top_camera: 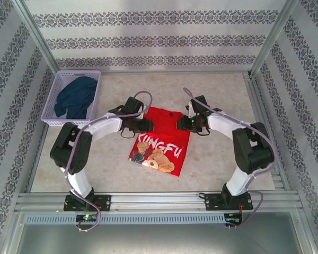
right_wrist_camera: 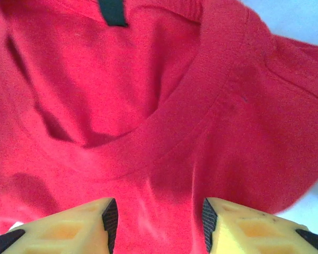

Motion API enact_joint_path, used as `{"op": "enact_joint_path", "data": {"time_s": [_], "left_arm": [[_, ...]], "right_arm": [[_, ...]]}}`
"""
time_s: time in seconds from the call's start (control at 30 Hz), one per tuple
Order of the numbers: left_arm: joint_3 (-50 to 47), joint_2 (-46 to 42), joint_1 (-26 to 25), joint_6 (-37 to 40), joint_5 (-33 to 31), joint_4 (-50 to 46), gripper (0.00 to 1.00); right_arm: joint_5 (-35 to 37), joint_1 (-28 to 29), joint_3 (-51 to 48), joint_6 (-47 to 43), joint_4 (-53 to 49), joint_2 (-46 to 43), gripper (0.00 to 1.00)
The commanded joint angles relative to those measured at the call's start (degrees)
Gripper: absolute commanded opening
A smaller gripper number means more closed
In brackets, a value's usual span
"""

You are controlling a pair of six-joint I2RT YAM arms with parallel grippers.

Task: Fold the inside-out t-shirt
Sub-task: Rotate the T-shirt at the center of the table.

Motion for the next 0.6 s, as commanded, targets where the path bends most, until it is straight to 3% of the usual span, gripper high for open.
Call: {"op": "enact_joint_path", "data": {"time_s": [0.0,0.2,0.3,0.37,0.47,0.57], "left_arm": [[0.8,3.5,0.4,1.2,-0.9,-2.9,0.41],[-4.0,2.6,-2.1,0.1,1.7,0.6,0.43],[-5.9,-1.3,-4.3,-2.3,3.1,2.6,0.46],[-6.2,-3.9,-4.3,-3.4,0.8,2.4,0.48],[-5.2,-7.2,-2.5,-2.3,-7.6,-0.9,0.51],[-4.8,-8.1,2.9,-2.0,-6.8,0.4,0.57]], "right_arm": [[2.2,-1.2,3.1,0.4,-1.0,3.5,0.48],[6.9,-2.2,12.4,-7.2,-7.8,9.6,0.48],[7.7,-2.1,15.8,-11.3,-10.6,9.1,0.49],[7.4,-2.1,16.2,-12.9,-11.3,7.2,0.5],[6.3,-3.1,14.4,-13.4,-10.1,4.0,0.53],[4.4,-5.7,13.9,-11.9,-9.6,4.2,0.56]]}}
